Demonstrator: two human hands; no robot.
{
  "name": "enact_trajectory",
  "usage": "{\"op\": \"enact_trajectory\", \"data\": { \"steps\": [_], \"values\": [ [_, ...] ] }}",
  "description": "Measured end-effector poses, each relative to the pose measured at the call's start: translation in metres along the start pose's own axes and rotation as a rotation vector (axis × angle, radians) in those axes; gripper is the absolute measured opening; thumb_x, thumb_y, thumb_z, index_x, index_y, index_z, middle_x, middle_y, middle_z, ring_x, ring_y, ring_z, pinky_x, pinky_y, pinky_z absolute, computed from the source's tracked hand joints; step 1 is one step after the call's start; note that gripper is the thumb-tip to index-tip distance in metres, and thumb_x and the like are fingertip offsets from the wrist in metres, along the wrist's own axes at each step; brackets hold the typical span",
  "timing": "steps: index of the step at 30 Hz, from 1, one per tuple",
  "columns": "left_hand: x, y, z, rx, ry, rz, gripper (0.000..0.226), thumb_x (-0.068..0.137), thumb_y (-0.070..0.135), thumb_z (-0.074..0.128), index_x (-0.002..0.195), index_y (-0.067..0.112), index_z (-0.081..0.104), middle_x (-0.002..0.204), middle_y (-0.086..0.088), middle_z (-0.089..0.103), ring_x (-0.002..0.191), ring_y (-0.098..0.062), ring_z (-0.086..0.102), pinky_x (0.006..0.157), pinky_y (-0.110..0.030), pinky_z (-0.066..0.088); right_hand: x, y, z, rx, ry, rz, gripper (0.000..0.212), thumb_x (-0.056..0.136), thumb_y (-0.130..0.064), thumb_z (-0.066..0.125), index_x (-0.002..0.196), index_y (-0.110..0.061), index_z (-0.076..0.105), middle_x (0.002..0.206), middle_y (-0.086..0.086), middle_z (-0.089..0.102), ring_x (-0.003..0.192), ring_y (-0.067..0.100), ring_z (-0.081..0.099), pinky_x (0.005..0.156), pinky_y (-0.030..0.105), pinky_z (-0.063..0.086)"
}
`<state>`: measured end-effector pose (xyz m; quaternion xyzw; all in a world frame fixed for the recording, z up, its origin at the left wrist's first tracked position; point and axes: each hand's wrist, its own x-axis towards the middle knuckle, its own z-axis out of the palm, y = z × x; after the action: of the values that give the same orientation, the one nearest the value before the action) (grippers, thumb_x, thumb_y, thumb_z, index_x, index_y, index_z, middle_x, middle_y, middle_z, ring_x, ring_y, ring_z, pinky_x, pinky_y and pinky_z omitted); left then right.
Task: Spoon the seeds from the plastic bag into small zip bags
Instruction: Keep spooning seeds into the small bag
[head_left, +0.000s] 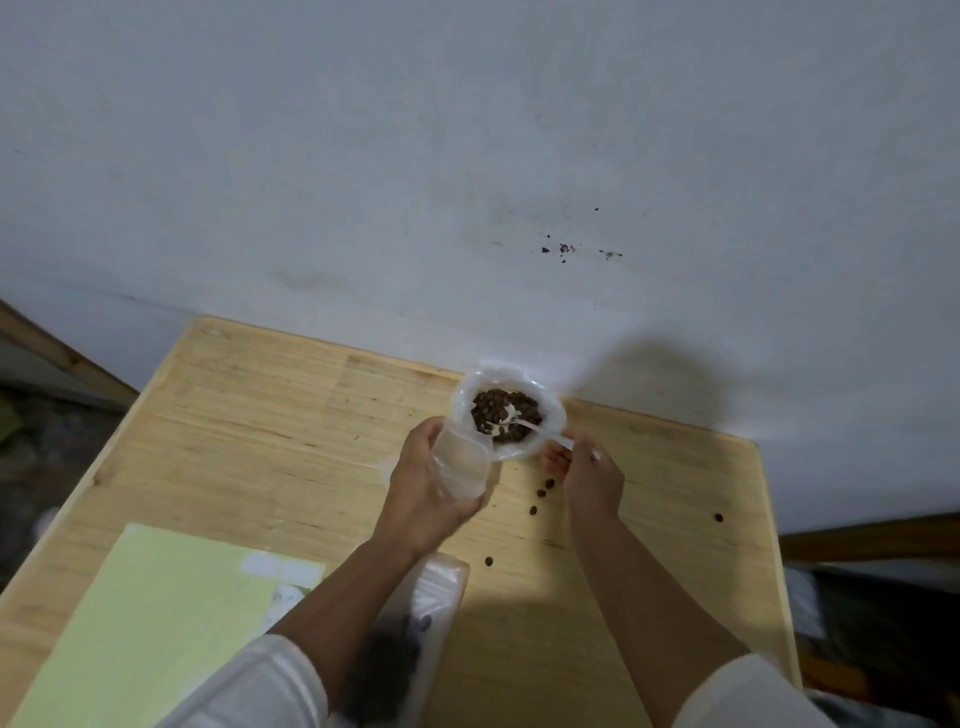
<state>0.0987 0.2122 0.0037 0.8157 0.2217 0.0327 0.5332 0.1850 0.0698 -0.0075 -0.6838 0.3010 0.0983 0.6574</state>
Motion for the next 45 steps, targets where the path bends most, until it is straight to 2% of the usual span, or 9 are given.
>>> {"op": "enact_trajectory", "data": {
  "steps": [5, 16, 19, 23, 28, 33, 37, 42, 45],
  "values": [
    [0.002, -0.002, -0.001, 0.079, 0.006, 0.035, 0.099, 0.060, 0.036, 0.086, 0.140, 0.021, 0.030, 0.135, 0.003, 0.040, 0.113, -0.007, 0.042, 0.090, -0.018, 0.040, 0.004, -0.007, -0.013, 0.043, -0.016, -0.007, 0.022, 0.097, -0.015, 0.043, 0.094, -0.004, 0.063, 0.069, 0.009, 0.067, 0.050, 0.010, 0.063, 0.053, 0.021, 0.053],
    [0.003, 0.003, 0.002, 0.136, 0.049, 0.051, 0.097, 0.062, 0.033, 0.084, 0.141, 0.016, 0.031, 0.137, -0.001, 0.040, 0.110, -0.002, 0.037, 0.089, -0.012, 0.032, -0.025, -0.054, -0.034, 0.005, -0.163, -0.186, 0.026, 0.097, -0.015, 0.041, 0.082, -0.006, 0.060, 0.066, 0.010, 0.063, 0.051, 0.016, 0.058, 0.042, 0.023, 0.045],
    [0.003, 0.004, 0.004, 0.120, 0.053, 0.061, 0.095, 0.061, 0.031, 0.085, 0.139, 0.017, 0.033, 0.134, 0.001, 0.041, 0.108, -0.001, 0.037, 0.084, -0.005, 0.030, -0.042, -0.059, -0.036, -0.166, -0.228, -0.368, 0.027, 0.098, -0.018, 0.043, 0.087, -0.005, 0.064, 0.065, 0.009, 0.064, 0.048, 0.011, 0.057, 0.041, 0.022, 0.045],
    [0.003, 0.004, 0.007, 0.110, 0.046, 0.055, 0.095, 0.062, 0.035, 0.084, 0.139, 0.016, 0.033, 0.136, 0.001, 0.042, 0.112, -0.002, 0.037, 0.091, -0.015, 0.032, -0.056, -0.059, -0.034, -0.354, -0.227, -0.681, 0.026, 0.098, -0.017, 0.043, 0.085, -0.010, 0.064, 0.061, 0.001, 0.062, 0.040, 0.006, 0.052, 0.042, 0.015, 0.042],
    [0.003, -0.001, 0.007, 0.104, 0.032, 0.037, 0.099, 0.061, 0.036, 0.084, 0.142, 0.015, 0.029, 0.140, 0.000, 0.038, 0.123, -0.010, 0.040, 0.096, -0.016, 0.032, -0.037, -0.057, -0.029, -0.291, 0.048, -0.399, 0.033, 0.098, -0.018, 0.035, 0.077, -0.007, 0.058, 0.061, 0.006, 0.062, 0.034, 0.008, 0.050, 0.044, 0.024, 0.044],
    [0.006, -0.002, 0.007, 0.080, 0.021, 0.020, 0.101, 0.061, 0.030, 0.085, 0.143, 0.017, 0.027, 0.142, 0.001, 0.036, 0.122, -0.008, 0.039, 0.097, -0.016, 0.031, -0.010, -0.040, -0.017, -0.465, 0.117, -0.277, 0.036, 0.096, -0.013, 0.027, 0.080, -0.002, 0.057, 0.058, 0.008, 0.060, 0.044, 0.021, 0.057, 0.049, 0.026, 0.043],
    [0.008, -0.002, 0.008, 0.079, 0.006, 0.028, 0.100, 0.062, 0.032, 0.085, 0.142, 0.019, 0.027, 0.141, 0.003, 0.035, 0.117, 0.000, 0.033, 0.094, -0.014, 0.030, 0.006, -0.030, 0.004, -0.352, 0.211, -0.178, 0.034, 0.096, -0.015, 0.028, 0.085, 0.000, 0.057, 0.059, 0.008, 0.062, 0.053, 0.026, 0.063, 0.056, 0.031, 0.050],
    [0.010, -0.003, 0.008, 0.071, 0.011, 0.022, 0.099, 0.063, 0.034, 0.084, 0.142, 0.020, 0.027, 0.140, 0.004, 0.035, 0.118, -0.002, 0.037, 0.095, -0.014, 0.032, 0.010, -0.022, 0.011, -0.091, 0.142, -0.007, 0.030, 0.099, -0.020, 0.035, 0.079, -0.009, 0.054, 0.061, 0.003, 0.063, 0.045, 0.013, 0.060, 0.055, 0.022, 0.051],
    [0.012, -0.004, 0.008, 0.074, 0.012, 0.013, 0.100, 0.062, 0.035, 0.085, 0.141, 0.020, 0.027, 0.139, 0.004, 0.036, 0.121, -0.007, 0.040, 0.098, -0.016, 0.033, 0.013, -0.017, 0.005, 0.102, 0.072, 0.070, 0.024, 0.099, -0.020, 0.040, 0.085, -0.008, 0.055, 0.066, 0.007, 0.065, 0.039, 0.007, 0.060, 0.043, 0.018, 0.049]
  ]
}}
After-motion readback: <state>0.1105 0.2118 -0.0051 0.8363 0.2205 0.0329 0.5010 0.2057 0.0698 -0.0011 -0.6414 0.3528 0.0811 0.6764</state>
